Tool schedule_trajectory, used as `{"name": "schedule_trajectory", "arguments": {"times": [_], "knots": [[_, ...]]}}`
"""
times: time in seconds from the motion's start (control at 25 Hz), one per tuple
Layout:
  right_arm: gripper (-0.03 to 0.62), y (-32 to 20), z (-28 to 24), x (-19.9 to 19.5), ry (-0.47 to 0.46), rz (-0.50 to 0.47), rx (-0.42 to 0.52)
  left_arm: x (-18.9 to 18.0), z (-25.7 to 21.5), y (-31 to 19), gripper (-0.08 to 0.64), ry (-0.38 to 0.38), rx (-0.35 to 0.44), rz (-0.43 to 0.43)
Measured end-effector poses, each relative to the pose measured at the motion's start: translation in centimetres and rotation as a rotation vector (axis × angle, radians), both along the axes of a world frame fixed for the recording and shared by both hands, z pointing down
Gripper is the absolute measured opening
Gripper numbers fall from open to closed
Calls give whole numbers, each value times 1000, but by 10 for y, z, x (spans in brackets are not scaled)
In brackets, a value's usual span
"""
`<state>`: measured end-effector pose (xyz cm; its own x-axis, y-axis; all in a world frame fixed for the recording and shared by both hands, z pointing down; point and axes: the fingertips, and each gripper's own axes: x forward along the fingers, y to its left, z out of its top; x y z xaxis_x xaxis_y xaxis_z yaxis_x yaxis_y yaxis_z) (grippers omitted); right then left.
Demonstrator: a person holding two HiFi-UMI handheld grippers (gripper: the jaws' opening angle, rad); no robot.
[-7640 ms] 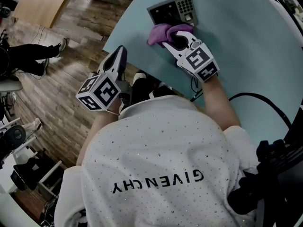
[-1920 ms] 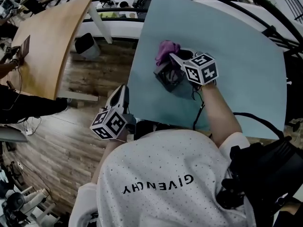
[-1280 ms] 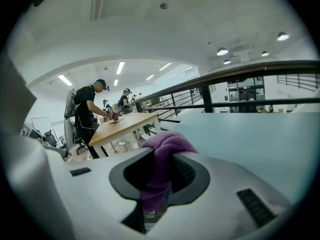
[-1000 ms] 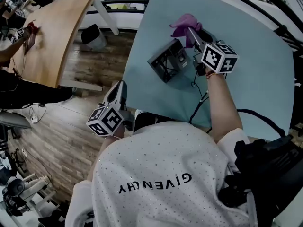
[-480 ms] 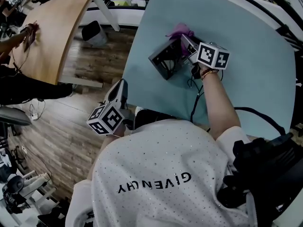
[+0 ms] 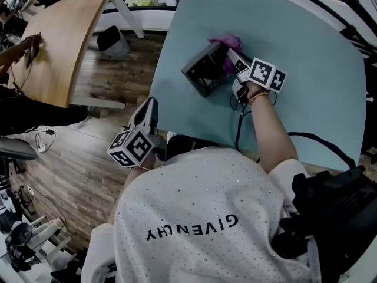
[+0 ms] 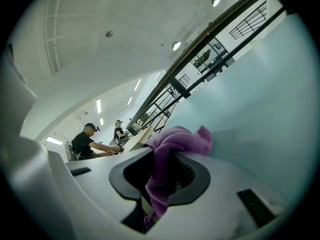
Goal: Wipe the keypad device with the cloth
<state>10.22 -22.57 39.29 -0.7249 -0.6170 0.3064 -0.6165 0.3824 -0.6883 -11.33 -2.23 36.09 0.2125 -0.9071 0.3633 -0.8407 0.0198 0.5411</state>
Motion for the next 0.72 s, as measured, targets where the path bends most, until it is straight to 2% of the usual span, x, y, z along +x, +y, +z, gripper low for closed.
{"name": "schedule_trajectory", "arguments": {"times": [0.4,0.72], "knots": [[71,9,35,23,55,71,-105,2,6,2,0,3,0,4],[71,9,45,34,97,67,-125,8,18,12,0,9,-3,-54]]}}
